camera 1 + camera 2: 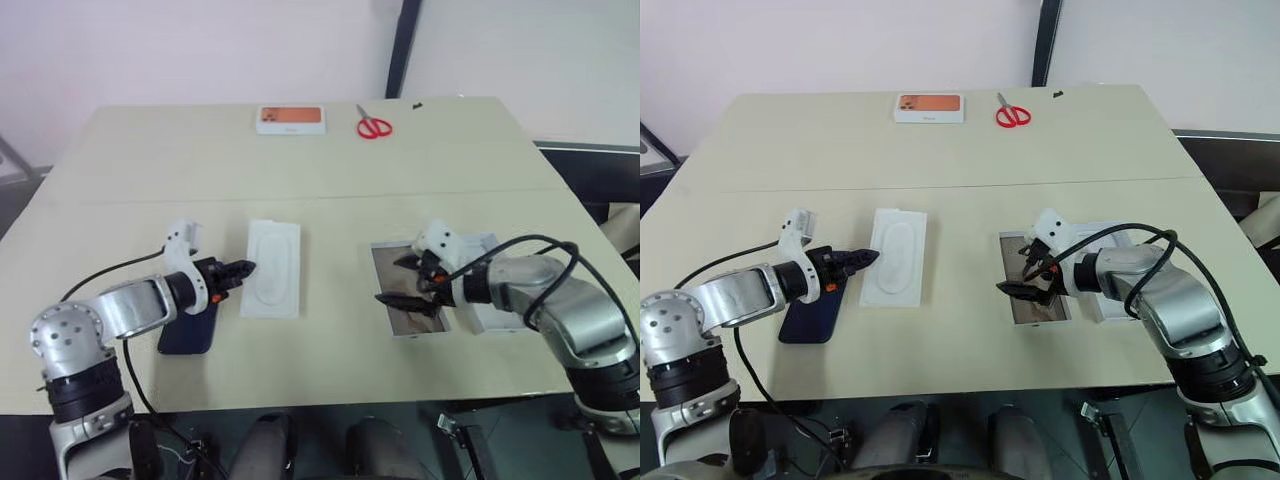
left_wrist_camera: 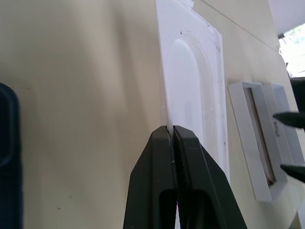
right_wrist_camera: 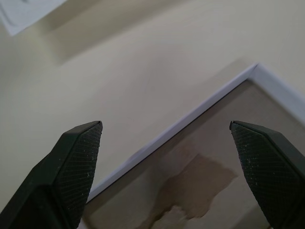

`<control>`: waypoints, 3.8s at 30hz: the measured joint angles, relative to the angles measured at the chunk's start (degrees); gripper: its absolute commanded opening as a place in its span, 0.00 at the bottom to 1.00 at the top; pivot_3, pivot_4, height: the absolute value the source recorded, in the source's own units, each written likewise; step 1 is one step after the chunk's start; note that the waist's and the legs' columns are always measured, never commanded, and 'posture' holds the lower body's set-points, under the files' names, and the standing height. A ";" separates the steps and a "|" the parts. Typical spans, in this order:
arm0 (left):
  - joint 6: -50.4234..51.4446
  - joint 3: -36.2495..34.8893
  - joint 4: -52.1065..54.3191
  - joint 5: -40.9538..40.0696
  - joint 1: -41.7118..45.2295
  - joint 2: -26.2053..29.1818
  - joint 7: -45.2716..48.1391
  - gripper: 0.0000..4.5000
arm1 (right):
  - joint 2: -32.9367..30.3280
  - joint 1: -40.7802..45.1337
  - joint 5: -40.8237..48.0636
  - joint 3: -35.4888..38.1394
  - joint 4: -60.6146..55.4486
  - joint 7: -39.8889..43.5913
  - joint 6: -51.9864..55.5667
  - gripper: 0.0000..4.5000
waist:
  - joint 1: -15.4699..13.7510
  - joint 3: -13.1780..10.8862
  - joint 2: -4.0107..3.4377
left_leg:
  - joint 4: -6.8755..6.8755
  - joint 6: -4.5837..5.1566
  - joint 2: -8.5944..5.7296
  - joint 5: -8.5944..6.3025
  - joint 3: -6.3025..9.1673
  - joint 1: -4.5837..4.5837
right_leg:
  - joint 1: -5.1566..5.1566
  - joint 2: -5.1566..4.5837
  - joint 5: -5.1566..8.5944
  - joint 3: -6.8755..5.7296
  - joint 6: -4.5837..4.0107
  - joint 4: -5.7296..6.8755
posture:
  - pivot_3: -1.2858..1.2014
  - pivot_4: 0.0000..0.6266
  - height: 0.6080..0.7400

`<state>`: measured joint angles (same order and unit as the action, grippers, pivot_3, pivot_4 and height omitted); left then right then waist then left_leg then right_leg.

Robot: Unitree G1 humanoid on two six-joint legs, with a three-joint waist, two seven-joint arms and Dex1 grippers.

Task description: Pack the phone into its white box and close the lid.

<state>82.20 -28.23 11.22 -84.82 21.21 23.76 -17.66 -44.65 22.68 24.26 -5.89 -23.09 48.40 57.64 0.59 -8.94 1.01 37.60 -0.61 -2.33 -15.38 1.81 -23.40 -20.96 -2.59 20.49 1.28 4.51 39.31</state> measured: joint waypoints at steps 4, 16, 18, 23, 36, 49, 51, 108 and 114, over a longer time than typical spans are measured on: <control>-2.90 2.78 0.02 -2.38 -1.36 1.39 -0.36 0.01 | -0.28 -0.42 1.21 -0.14 -3.32 -1.54 4.13 1.00 | -0.02 0.00 0.00 | 0.00 0.00 0.00 0.00 0.00 0.00 | 0.00 0.00 0.00 0.00 0.00 0.00 | 0.52 0.24 1.00; -9.56 8.78 0.29 -5.40 -3.28 5.40 -0.25 0.01 | -14.27 -7.91 2.31 1.29 -9.93 8.23 -5.08 1.00 | -0.90 -0.09 0.00 | -0.02 0.05 -0.01 -0.03 0.00 -0.05 | 0.04 -0.01 0.00 -0.01 0.01 -0.18 | 0.52 0.24 1.00; -10.20 9.71 0.29 -5.85 -3.28 5.68 -0.08 0.01 | -17.85 -10.44 1.38 1.58 -10.10 11.45 -9.23 1.00 | -1.04 -0.10 0.02 | 0.01 0.07 0.00 -0.04 0.00 -0.03 | 0.09 -0.01 0.00 -0.01 0.01 -0.19 | 0.52 0.24 1.00; -11.57 12.12 0.30 -5.98 -3.29 6.71 0.55 0.00 | -19.88 -13.96 -3.11 -0.44 -8.77 13.94 -17.47 0.94 | -1.01 -0.12 0.03 | 0.01 0.06 0.00 -0.04 0.00 0.02 | 0.11 -0.01 0.00 -0.01 0.01 -0.15 | 0.52 0.24 1.00; -14.25 14.13 0.28 -7.19 -3.46 9.03 1.30 0.00 | -18.20 -14.75 -12.15 -4.73 -4.25 12.71 -26.34 0.01 | -1.25 -0.13 0.04 | 0.06 0.06 0.00 -0.04 0.01 0.01 | 0.13 -0.01 0.00 -0.02 0.01 -0.16 | 0.52 0.24 1.00; -16.83 14.10 -1.03 -8.45 -2.19 10.49 1.33 0.00 | -6.37 -3.27 -19.52 -16.60 -4.74 12.38 -28.91 0.01 | -1.15 -0.16 0.02 | 0.09 0.00 0.00 0.00 0.03 0.01 | 0.10 -0.01 0.00 -0.03 0.01 -0.15 | 0.52 0.24 1.00; -17.38 14.07 -1.42 -8.82 -1.88 10.65 1.17 0.00 | -3.38 -0.69 -21.65 -19.36 -3.27 11.92 -28.57 0.01 | -1.15 -0.17 0.03 | 0.10 -0.02 0.00 0.01 0.03 0.01 | 0.10 -0.01 0.00 -0.04 0.01 -0.14 | 0.52 0.24 1.00; -29.90 34.16 -2.25 -20.67 8.80 -0.39 -28.60 0.52 | -2.71 1.01 -14.45 -8.18 0.91 11.64 -21.03 0.67 | -1.29 -0.31 0.18 | 0.39 -0.18 -0.01 0.10 0.03 -0.02 | 0.26 0.01 -0.06 -0.05 0.12 -0.15 | 0.52 0.24 1.00; -28.66 34.03 -1.53 -20.98 8.12 2.62 -26.63 0.85 | -2.66 2.04 -14.48 -8.14 2.73 11.08 -21.66 0.67 | -1.14 -0.32 0.16 | 0.38 -0.19 -0.01 0.10 0.03 -0.02 | 0.25 0.01 -0.06 -0.04 0.12 -0.15 | 0.52 0.24 1.00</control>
<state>53.54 5.80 9.69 -105.80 29.33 26.38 -44.29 -47.31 24.71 9.77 -14.03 -20.36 59.48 35.98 -0.56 -9.26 1.17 37.98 -0.79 -2.34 -15.28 1.84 -23.43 -20.72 -2.58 20.44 1.24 4.63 39.16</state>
